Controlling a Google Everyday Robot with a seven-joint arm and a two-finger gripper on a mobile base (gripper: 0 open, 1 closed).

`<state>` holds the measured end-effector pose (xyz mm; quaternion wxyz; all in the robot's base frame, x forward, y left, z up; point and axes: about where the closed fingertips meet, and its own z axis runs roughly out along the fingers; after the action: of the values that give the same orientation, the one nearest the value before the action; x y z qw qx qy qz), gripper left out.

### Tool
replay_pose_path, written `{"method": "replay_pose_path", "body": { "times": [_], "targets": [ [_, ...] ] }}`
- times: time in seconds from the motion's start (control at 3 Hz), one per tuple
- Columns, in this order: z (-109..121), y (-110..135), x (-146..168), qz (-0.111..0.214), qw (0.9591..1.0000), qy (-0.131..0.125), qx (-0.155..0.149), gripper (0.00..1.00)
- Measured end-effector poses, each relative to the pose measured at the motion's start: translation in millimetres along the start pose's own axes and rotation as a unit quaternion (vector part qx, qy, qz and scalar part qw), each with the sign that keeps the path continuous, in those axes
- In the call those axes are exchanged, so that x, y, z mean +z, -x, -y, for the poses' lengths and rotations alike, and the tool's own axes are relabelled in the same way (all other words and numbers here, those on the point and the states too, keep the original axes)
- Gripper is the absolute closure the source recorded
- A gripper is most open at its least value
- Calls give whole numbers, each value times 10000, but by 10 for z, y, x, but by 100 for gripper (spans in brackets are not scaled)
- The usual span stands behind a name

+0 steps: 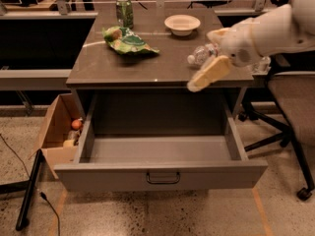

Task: Place green rice chip bag into top drawer

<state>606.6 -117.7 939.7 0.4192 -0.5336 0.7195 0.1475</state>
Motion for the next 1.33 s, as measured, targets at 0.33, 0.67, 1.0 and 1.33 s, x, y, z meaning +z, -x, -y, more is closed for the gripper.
{"method": "replay_pose_path", "body": {
  "times": [0.33, 0.67, 1.0, 1.33],
  "targets": [
    [305, 220, 614, 419, 9990, -104, 98, 0],
    [638, 557, 1165, 652, 9967, -340, 352, 0],
    [637, 551, 1162, 649, 9967, -339, 350, 0],
    [841, 574, 1428, 887, 9941, -551, 285, 0]
  ]
}}
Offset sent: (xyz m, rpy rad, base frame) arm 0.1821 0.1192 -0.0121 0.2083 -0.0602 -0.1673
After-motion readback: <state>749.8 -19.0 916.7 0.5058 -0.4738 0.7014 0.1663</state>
